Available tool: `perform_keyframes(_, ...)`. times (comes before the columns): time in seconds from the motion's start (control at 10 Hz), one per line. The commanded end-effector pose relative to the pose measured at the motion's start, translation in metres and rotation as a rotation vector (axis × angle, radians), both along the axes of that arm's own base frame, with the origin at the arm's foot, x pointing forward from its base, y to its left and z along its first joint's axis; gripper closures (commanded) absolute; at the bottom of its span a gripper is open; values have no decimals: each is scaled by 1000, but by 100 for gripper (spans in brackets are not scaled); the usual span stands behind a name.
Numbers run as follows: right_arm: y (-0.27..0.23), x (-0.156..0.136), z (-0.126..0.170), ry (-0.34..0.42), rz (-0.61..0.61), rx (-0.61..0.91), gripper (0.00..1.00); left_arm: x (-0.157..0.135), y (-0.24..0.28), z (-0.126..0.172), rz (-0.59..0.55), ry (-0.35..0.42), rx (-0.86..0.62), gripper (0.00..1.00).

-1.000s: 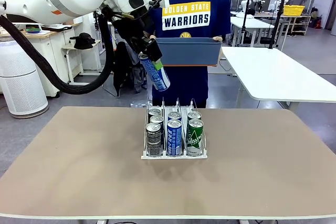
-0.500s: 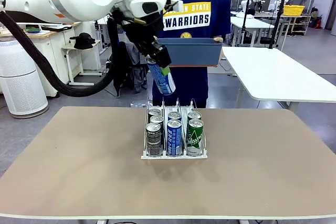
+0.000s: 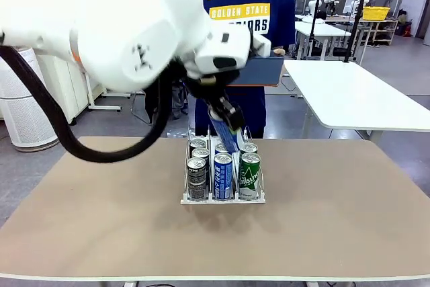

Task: Fill the beverage cans into the dispenser.
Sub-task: Place the picked Ionic drink in the line of the Automatic Can Dispenser with the same cans.

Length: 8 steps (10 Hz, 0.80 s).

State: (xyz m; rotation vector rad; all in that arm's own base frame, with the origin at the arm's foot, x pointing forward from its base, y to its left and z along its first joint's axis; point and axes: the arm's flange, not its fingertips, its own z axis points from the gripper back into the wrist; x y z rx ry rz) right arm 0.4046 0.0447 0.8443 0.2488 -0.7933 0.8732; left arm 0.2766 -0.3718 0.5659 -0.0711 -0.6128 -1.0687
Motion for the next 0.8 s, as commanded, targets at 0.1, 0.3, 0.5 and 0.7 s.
perform_keyframes(0.1,1,-1,0,5,6,3,0,6,1,-48,-14,32,-47,42)
perform_keyframes(0.3,1,-1,0,5,6,3,0,11,8,-53,-53,46,-77,42)
perform_keyframes(0.5,1,-1,0,5,6,3,0,3,-3,-56,-21,40,-2,42)
perform_keyframes(0.7,1,-1,0,5,6,3,0,3,-3,-56,-21,40,-2,42)
